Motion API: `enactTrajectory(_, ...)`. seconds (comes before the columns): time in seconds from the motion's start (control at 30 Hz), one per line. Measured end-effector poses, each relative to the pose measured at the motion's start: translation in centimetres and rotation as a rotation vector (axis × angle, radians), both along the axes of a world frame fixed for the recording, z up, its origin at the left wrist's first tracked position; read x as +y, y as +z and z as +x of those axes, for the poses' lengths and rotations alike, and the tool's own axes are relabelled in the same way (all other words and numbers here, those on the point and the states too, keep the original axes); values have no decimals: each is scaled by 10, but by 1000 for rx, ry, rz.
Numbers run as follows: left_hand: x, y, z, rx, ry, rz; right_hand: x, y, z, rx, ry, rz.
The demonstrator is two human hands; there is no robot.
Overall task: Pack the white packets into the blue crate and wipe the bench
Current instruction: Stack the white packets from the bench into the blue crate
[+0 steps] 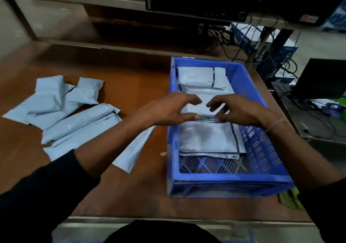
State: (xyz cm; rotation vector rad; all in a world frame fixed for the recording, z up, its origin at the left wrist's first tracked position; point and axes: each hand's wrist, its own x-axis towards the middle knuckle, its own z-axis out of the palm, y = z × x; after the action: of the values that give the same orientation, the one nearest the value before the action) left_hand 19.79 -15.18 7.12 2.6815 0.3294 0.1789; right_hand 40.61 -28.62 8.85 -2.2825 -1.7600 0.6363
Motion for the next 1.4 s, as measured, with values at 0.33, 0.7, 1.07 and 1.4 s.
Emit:
enactTrajectory(0.33, 105, -52, -146, -177, 497, -294, 109, 12, -107, 352, 80, 204)
enactTrajectory(0.7, 167, -105, -257, -108, 774, -250, 246, -68, -214, 338, -38, -137)
enactTrajectory(1.07, 197, -116, -293, -80, 716, -305, 293, -124, -267, 704, -463, -148)
enactTrajectory(1.4, 229, -111, -292, -44, 602, -327, 288, -89, -267, 990, -590, -198)
